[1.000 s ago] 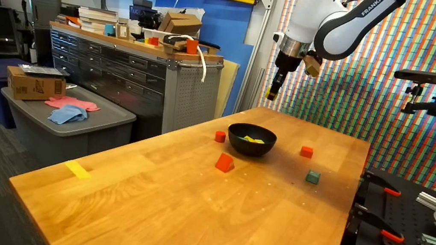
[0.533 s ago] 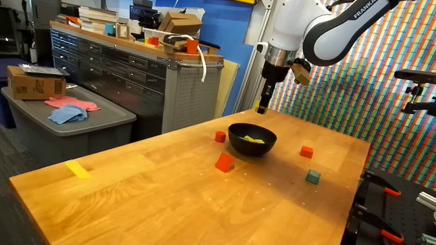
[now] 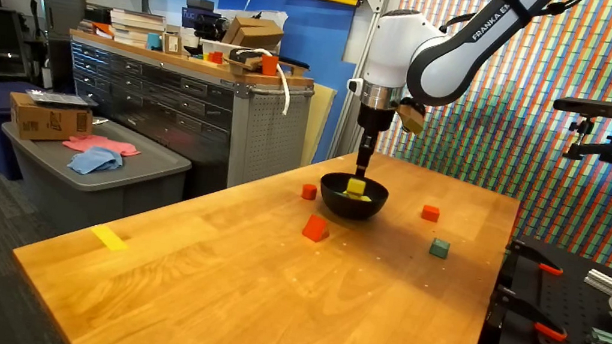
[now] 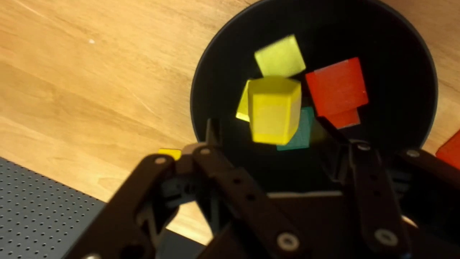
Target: Put all the blocks one at a time in the bowl except the right yellow block farthest away from you
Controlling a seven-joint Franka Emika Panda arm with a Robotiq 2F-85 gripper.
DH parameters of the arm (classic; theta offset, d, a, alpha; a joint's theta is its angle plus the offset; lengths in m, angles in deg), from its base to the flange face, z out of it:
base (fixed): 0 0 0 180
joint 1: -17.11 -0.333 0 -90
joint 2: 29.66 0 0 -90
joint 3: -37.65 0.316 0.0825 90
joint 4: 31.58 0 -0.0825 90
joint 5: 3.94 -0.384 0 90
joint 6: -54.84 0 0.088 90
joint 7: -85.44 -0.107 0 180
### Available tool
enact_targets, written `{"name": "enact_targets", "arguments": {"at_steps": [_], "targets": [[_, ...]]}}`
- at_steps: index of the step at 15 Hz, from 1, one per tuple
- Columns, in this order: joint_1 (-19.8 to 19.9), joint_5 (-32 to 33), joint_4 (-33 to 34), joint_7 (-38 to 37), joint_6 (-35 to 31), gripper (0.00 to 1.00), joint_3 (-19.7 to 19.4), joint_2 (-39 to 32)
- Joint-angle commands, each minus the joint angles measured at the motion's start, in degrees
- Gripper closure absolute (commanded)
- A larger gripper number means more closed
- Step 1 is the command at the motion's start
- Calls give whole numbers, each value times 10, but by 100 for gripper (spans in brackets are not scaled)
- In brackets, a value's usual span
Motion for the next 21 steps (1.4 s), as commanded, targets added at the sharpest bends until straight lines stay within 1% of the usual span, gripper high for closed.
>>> {"name": "enact_targets", "arguments": {"at_steps": [1, 2, 3, 7, 9, 11, 12, 13, 17, 19, 20, 21], "targets": [[21, -37, -21, 51, 18, 4, 8, 60], [27, -49, -29, 62, 20, 1, 9, 78], [38, -69, -40, 86, 21, 0, 11, 101], [70, -132, -73, 144, 43, 0, -2, 170], [85, -150, -93, 164, 61, 0, -12, 192], [95, -140, -113, 168, 64, 0, -26, 204], [100, -123, -124, 165, 37, 0, -32, 205], [92, -131, -93, 153, 61, 0, -25, 182], [98, -128, -110, 157, 51, 0, -32, 187], [96, -132, -118, 161, 66, 0, -29, 192], [96, -127, -128, 145, 73, 0, -29, 197], [97, -134, -146, 148, 81, 0, -30, 203]]}}
